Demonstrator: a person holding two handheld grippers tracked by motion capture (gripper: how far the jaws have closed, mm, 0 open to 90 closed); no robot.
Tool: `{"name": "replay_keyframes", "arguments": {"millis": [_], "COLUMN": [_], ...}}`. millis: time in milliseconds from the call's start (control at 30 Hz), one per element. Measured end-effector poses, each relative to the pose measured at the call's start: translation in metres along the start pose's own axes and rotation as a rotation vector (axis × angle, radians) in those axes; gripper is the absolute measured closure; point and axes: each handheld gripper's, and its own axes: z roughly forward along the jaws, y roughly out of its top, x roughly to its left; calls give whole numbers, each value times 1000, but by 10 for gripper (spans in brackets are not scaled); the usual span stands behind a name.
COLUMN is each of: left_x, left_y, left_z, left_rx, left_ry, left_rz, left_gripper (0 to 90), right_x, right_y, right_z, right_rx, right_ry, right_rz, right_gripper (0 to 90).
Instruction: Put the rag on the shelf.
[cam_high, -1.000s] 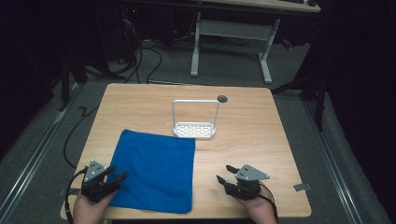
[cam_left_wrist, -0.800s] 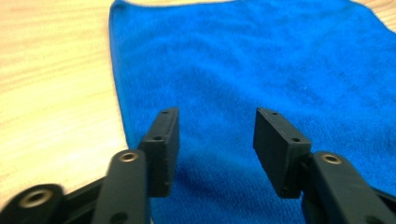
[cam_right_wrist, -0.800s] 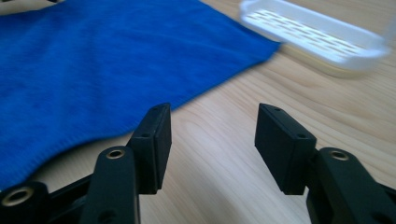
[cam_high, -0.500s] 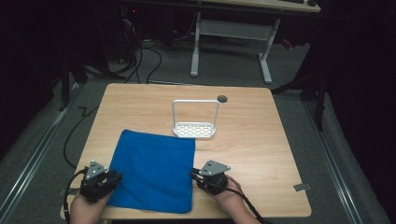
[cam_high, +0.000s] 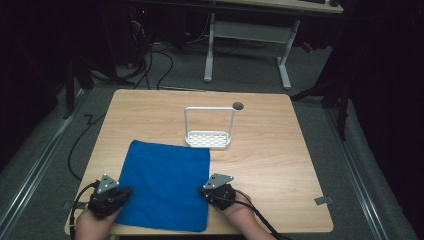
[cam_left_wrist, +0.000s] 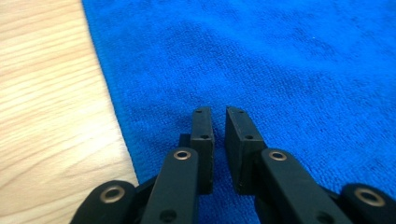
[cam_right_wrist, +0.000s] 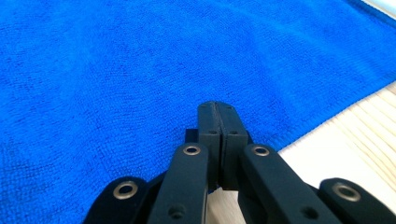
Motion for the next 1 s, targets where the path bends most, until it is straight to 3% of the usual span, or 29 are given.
{"name": "replay_keyframes", "arguments": {"millis": [367, 600, 667, 700, 800, 1000], "left_x": [-32, -62, -76, -76, -95, -113], "left_y": [5, 16, 20, 20, 24, 29], "left_z": [7, 21, 27, 27, 34, 41], "left_rx": [10, 9, 5, 5, 1, -7], "left_ry": [-108, -170, -198, -198, -222, -231], "left_rz": [72, 135, 158, 158, 195, 234], "left_gripper": [816, 816, 816, 816, 816, 816], "right_x": [-18, -31, -37, -37, -44, -51], "right_y": [-28, -52, -60, -60, -72, -84], "right_z": [-30, -54, -62, -62, -75, -88], "right_rx": [5, 1, 2, 2, 2, 5], "right_ry": [-14, -52, -71, -71, -90, -111], "right_rz": [54, 107, 125, 125, 146, 169], "right_gripper": [900, 900, 900, 900, 900, 900]}}
